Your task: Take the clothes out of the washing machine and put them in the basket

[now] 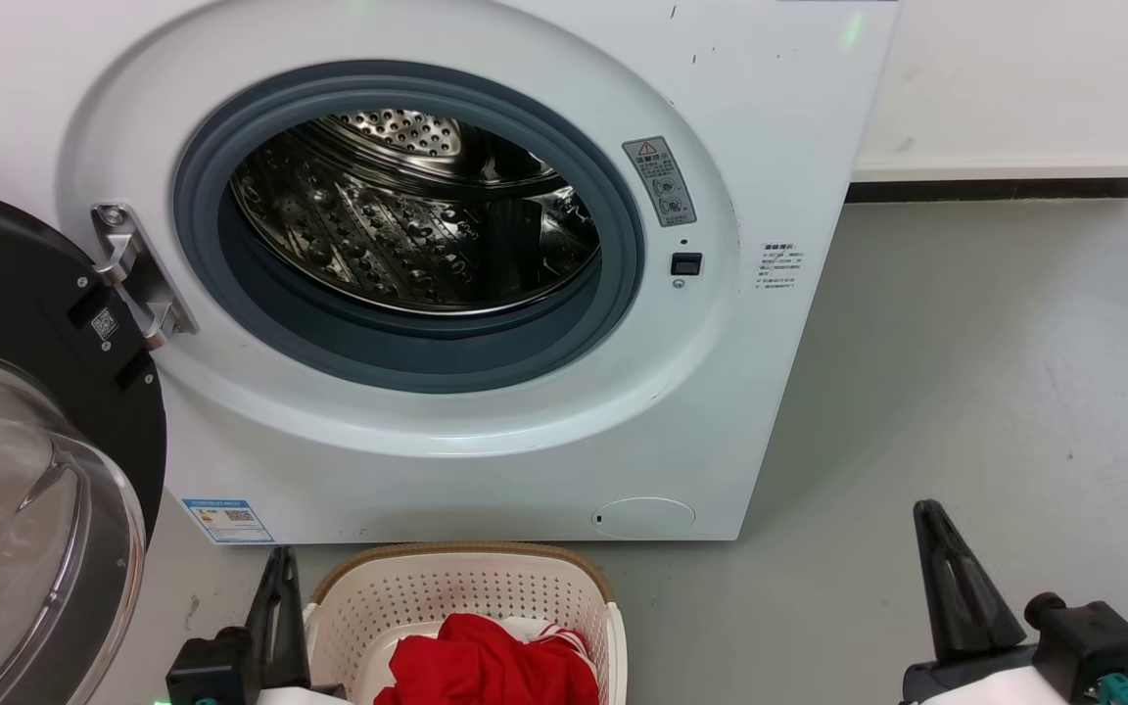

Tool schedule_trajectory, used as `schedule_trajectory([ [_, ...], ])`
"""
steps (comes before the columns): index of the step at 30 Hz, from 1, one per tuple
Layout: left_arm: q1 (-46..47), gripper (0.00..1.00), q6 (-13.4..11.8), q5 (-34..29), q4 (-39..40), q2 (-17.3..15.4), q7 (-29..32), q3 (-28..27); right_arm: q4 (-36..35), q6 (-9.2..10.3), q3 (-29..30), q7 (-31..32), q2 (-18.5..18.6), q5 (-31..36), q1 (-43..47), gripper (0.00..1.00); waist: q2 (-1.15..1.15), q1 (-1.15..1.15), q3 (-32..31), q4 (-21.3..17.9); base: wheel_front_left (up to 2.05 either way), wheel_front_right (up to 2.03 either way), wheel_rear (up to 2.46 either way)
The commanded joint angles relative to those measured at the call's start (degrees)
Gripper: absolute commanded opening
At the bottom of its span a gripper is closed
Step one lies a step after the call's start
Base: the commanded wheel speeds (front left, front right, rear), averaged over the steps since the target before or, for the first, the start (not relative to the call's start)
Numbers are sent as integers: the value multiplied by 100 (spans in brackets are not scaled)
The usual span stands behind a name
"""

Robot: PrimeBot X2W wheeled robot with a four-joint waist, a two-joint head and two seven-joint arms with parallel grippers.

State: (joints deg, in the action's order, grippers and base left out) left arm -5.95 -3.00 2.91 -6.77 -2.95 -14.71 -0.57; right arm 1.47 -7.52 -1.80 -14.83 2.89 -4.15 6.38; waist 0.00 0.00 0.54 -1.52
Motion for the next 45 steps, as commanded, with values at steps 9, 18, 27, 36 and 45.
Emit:
schedule_trajectory([
  [9, 224, 0, 155, 1284, -90, -2, 334, -120, 108, 0, 8, 212, 86, -1380, -174, 0, 0, 0, -3, 13, 0, 0, 0],
  [18, 341, 0, 268, 2262, -149, -2, 545, -165, 258, 1, 29, 389, 139, -2398, -326, 0, 0, 0, -6, 24, 0, 0, 0],
  [27, 460, 0, 371, 3139, -218, -1, 748, -220, 382, 1, 63, 561, 174, -3299, -451, 0, 0, 0, -8, 35, 0, 0, 0],
  [36, 558, 0, 458, 3849, -279, 0, 914, -268, 483, 1, 100, 706, 197, -4021, -552, 0, 0, 0, -10, 45, 0, 0, 0],
  [45, 660, 0, 546, 4579, -340, 1, 1091, -314, 589, 1, 148, 868, 214, -4758, -655, 0, 0, 0, -13, 55, 0, 0, 0],
])
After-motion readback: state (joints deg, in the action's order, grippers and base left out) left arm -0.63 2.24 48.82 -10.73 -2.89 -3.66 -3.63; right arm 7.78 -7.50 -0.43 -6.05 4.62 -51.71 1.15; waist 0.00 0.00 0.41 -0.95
